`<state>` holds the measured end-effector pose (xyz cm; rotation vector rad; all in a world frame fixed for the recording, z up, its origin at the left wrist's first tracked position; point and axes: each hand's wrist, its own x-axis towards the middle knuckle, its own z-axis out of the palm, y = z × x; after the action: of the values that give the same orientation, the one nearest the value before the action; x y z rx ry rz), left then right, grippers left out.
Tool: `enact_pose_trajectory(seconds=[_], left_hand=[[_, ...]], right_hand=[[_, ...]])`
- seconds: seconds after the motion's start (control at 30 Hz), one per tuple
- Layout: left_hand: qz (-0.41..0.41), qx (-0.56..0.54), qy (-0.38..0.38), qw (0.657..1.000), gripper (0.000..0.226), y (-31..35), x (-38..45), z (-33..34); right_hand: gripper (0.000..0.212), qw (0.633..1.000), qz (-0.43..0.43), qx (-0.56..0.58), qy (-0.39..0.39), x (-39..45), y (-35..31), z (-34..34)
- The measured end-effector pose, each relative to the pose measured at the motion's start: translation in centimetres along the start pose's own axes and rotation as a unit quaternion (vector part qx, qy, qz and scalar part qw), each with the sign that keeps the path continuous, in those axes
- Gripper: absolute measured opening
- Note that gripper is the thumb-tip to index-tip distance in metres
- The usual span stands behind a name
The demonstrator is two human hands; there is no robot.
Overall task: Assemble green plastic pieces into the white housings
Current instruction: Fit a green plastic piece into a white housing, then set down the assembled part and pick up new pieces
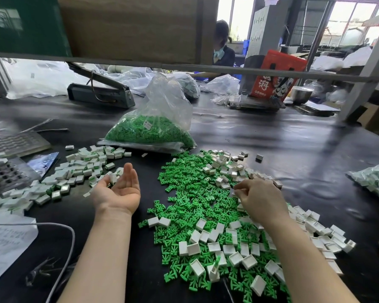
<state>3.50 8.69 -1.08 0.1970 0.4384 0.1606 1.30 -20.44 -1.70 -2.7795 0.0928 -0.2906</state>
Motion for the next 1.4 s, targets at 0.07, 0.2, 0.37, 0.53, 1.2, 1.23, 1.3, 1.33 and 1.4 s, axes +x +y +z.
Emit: enact_pose_trajectory(seconds=[0.07,0.2,0.37,0.53,1.2,1.23,1.3,1.33,1.4], left_hand=[[-0.010,0.011,-0.006,1.000,0.041,-0.3,-0.1,0.2],[-0.042,0.110,-0.024,0.993,0.032,-1.6,-0.9,0.6],[-0.069,0.363,-0.120,0.921,0.016,-4.7,-2.6,1.2],[-0.044,0.574,-0.205,0.791,0.025,-7.9,-3.8,1.2],[-0.102,0.421,-0.240,0.869,0.033,-7.2,-4.8,1.8],[-0.104,0.408,-0.237,0.876,0.031,-7.2,-4.7,1.8],[-0.103,0.386,-0.232,0.887,0.028,-7.1,-4.6,1.9],[-0.102,0.378,-0.232,0.891,0.028,-7.1,-4.6,1.9],[-0.100,0.364,-0.236,0.895,0.031,-7.0,-4.6,1.8]], right_hand=[[0.025,0.999,-0.008,-0.031,-0.007,-0.1,-0.1,0.2],[0.022,1.000,-0.008,-0.023,-0.016,-0.1,0.0,0.4],[0.019,0.999,-0.031,0.010,-0.004,0.0,-0.4,0.3],[0.015,0.957,-0.120,0.263,0.010,-0.3,-2.9,-0.4],[0.009,0.983,-0.141,0.019,-0.116,-1.0,-3.9,0.6],[0.009,0.983,-0.141,0.025,-0.111,-1.1,-4.0,0.6],[0.009,0.984,-0.127,0.080,-0.092,-1.0,-4.1,0.5],[0.006,0.983,-0.115,0.122,-0.077,-1.0,-4.1,0.4],[0.006,0.972,-0.090,0.212,-0.047,-0.8,-4.3,0.2]])
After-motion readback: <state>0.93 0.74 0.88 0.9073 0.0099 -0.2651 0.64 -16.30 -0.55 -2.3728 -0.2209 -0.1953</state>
